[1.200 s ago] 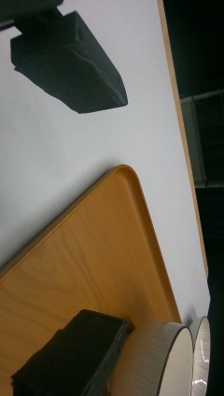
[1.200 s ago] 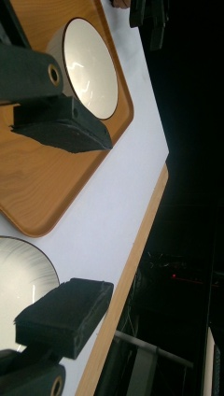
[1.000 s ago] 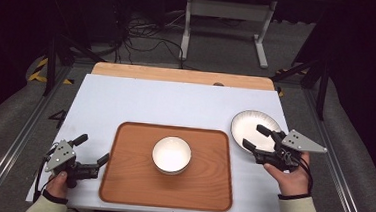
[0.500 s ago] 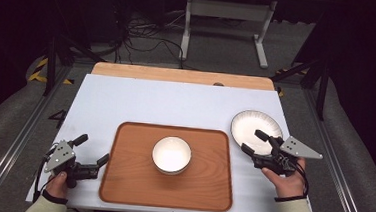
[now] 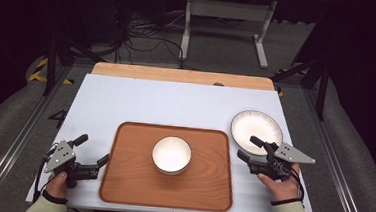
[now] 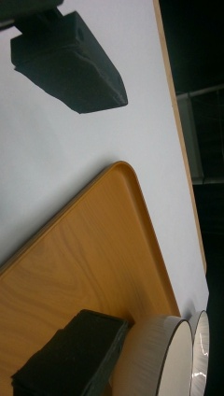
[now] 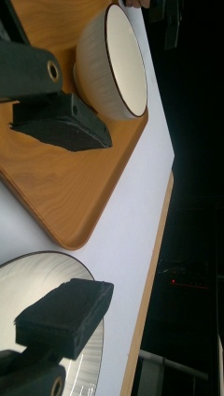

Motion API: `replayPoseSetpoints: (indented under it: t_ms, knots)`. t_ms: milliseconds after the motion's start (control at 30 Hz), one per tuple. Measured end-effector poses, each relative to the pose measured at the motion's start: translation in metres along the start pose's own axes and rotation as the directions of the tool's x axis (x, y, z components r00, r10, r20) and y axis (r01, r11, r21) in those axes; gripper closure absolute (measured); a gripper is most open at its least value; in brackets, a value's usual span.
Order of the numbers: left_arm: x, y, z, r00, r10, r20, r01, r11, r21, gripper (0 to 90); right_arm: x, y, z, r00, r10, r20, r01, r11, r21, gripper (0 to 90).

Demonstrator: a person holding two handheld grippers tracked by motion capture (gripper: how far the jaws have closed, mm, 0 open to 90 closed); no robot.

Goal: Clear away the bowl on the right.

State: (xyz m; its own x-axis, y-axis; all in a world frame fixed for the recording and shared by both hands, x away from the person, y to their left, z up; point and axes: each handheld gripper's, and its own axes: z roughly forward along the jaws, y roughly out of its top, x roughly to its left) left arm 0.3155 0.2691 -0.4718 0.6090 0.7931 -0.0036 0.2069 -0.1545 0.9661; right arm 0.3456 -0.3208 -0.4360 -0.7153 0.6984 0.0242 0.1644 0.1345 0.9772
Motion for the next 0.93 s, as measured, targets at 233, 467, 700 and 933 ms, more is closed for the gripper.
replayPoseSetpoints:
  t_ms: [233, 467, 700, 933]
  knots:
    - [0.000, 0.000, 0.000, 1.0000, 0.001, -0.002, -0.001, 1.0000, 0.001, 0.3, 0.003, -0.011, 0.000, 0.9998, 0.022, -0.004, -0.022, 0.999, -0.034, 26.1]
    - [0.000, 0.000, 0.000, 1.0000, 0.000, -0.002, 0.000, 1.0000, 0.001, 0.3, 0.001, -0.020, 0.002, 0.9986, 0.053, 0.000, -0.053, 0.999, -0.004, 20.8]
    - [0.000, 0.000, 0.000, 1.0000, 0.000, -0.001, 0.000, 1.0000, 0.001, 0.3, 0.000, -0.022, -0.001, 0.9978, 0.066, 0.002, -0.066, 0.997, -0.029, 11.0]
    - [0.000, 0.000, 0.001, 1.0000, -0.009, 0.001, 0.009, 1.0000, -0.002, 0.3, 0.000, -0.022, -0.001, 0.9981, 0.062, 0.004, -0.062, 0.998, -0.032, 10.0]
